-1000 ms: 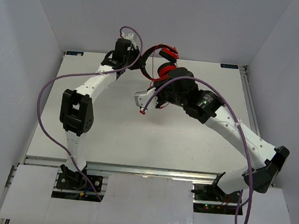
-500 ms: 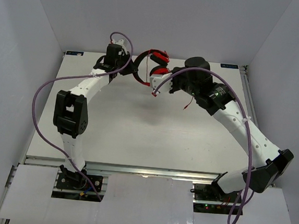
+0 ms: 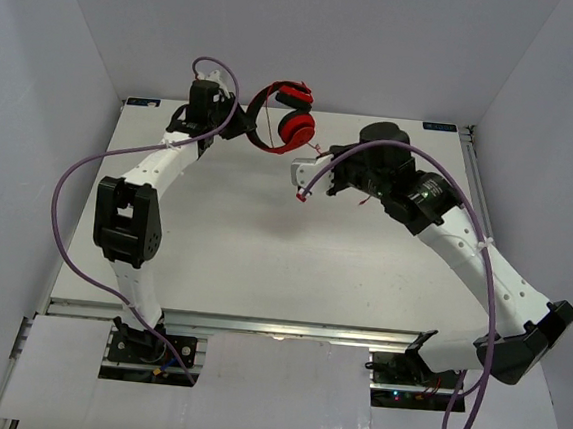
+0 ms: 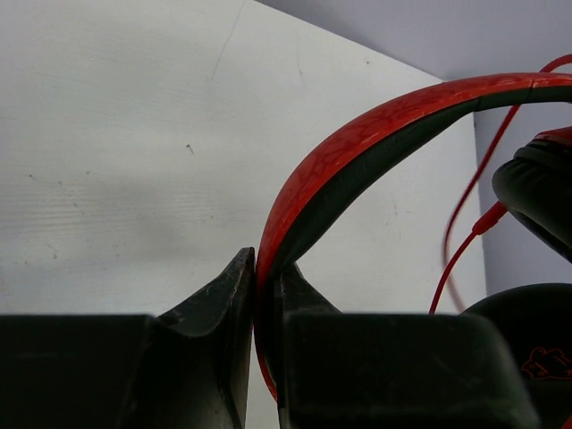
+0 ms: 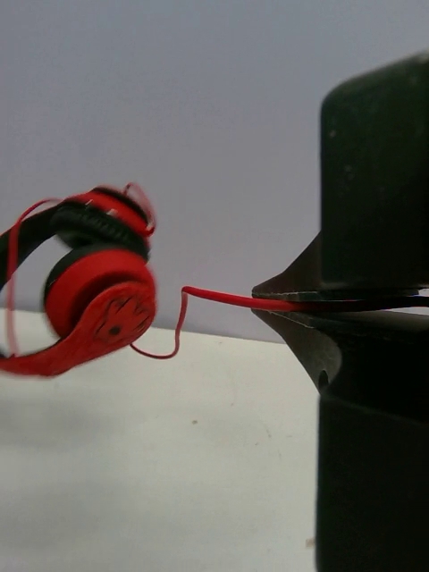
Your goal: Wrap the headphones
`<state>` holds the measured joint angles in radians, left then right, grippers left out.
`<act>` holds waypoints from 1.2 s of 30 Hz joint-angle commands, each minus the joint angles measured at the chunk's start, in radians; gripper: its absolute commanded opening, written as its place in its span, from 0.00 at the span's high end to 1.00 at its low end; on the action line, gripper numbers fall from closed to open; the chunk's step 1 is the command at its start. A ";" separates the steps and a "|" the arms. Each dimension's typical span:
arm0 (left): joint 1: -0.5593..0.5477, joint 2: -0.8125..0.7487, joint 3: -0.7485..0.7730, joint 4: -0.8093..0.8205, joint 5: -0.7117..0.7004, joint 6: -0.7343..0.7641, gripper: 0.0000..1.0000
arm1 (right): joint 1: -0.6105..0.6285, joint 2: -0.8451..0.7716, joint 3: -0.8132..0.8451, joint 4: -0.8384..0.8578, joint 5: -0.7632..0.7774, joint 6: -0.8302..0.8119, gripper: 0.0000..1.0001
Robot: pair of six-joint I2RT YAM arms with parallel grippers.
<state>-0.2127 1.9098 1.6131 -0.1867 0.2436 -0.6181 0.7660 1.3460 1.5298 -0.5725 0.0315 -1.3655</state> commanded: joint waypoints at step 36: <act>-0.022 0.066 0.029 0.047 -0.086 0.036 1.00 | 0.230 0.190 0.231 0.087 0.235 -0.166 0.92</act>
<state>-0.2114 2.0220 1.6774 -0.1742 0.1896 -0.6742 1.0050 1.5307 1.7362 -0.5579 0.1916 -1.4517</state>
